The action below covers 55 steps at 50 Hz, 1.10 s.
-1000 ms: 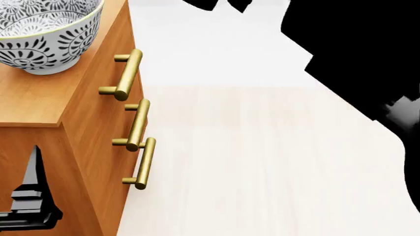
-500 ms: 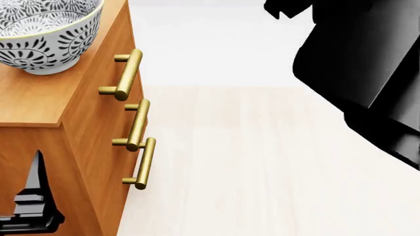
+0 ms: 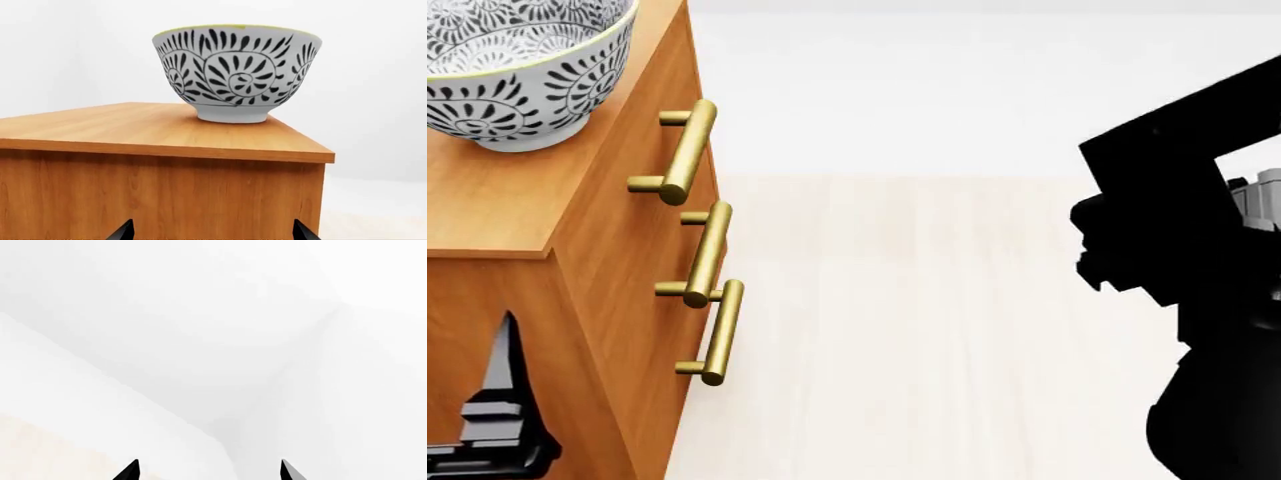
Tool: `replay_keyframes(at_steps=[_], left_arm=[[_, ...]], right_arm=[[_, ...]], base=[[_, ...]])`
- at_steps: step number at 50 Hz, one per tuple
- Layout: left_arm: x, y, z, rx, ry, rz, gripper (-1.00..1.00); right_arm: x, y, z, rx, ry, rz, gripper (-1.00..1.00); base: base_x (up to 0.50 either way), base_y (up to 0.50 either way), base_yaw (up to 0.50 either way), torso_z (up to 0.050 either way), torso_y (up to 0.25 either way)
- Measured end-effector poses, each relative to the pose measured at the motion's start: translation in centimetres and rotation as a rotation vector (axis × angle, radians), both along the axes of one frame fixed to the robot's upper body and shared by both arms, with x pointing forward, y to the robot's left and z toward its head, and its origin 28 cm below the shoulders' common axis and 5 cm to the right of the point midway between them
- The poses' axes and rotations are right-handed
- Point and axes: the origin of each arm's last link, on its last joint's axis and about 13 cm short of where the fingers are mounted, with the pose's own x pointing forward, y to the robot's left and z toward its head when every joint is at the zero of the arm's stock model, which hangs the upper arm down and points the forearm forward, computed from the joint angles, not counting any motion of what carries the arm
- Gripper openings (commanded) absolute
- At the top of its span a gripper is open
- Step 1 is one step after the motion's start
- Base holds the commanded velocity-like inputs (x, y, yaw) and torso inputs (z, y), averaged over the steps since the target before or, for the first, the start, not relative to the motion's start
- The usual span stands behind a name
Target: Close the top drawer of the cabinet and put the bowl on top of it.
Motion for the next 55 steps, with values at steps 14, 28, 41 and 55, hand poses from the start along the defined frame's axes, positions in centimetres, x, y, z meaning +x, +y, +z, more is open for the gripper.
replay_keyframes(at_steps=[14, 28, 41, 55], left_arm=[[0.0, -0.1, -0.3, 0.004, 0.001, -0.001, 1.00], [-0.1, 0.0, -0.6, 0.005, 0.002, 0.003, 1.00], [0.0, 0.0, -0.7, 0.006, 0.001, 0.004, 1.00], [-0.2, -0.1, -0.7, 0.006, -0.001, 0.002, 1.00]], right_arm=[[-0.5, -1.9, -4.1, 0.033, 0.078, -0.054, 1.00], [-0.8, -3.0, -7.6, 0.048, 0.157, -0.065, 1.00], [-2.2, -4.7, -9.4, 0.073, 0.187, -0.122, 1.00], [-4.0, -5.8, -9.9, 0.080, 0.188, -0.162, 1.00]], base=[[0.00, 0.00, 0.00, 0.000, 0.000], [0.00, 0.00, 0.00, 0.000, 0.000], [0.00, 0.00, 0.00, 0.000, 0.000], [0.00, 0.00, 0.00, 0.000, 0.000]])
